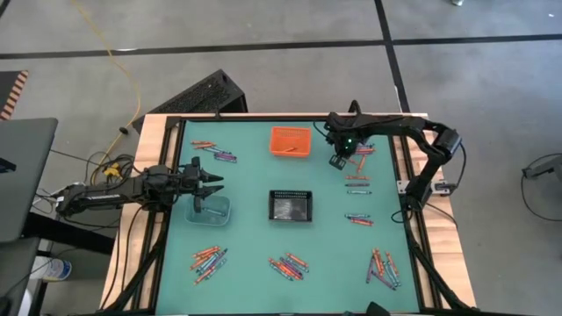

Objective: Sort crayons
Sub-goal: Put the orange crayon into the orange bin

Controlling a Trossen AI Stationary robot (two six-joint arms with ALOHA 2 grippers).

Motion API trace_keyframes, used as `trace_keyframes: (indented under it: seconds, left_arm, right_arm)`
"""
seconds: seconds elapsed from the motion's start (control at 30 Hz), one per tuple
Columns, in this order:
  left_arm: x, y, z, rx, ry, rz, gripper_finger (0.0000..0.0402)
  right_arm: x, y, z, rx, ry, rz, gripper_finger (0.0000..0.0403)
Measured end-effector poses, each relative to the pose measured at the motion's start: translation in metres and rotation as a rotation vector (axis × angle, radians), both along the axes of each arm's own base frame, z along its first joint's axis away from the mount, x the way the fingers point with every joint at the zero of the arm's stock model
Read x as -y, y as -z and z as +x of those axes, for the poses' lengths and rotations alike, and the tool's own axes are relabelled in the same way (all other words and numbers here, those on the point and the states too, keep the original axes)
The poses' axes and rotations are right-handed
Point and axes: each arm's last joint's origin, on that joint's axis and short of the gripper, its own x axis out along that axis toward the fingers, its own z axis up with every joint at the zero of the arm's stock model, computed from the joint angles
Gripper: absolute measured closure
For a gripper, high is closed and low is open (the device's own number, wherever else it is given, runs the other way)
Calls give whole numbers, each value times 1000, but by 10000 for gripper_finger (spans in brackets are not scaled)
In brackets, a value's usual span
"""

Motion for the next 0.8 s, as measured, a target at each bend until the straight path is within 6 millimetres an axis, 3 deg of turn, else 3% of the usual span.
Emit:
trace_keyframes:
  seconds: [0.23, 0.4, 0.8]
  left_arm:
    - [0, 0, 0, 0, 0, 0, 276]
    - [0, 0, 0, 0, 1, 0, 276]
    - [0, 0, 0, 0, 0, 0, 276]
  right_arm:
    - [1, -2, 10, 99, -21, -18, 395]
    - [-2, -19, 30, 188, -75, -16, 397]
    - [-35, -100, 100, 355, -290, -297, 398]
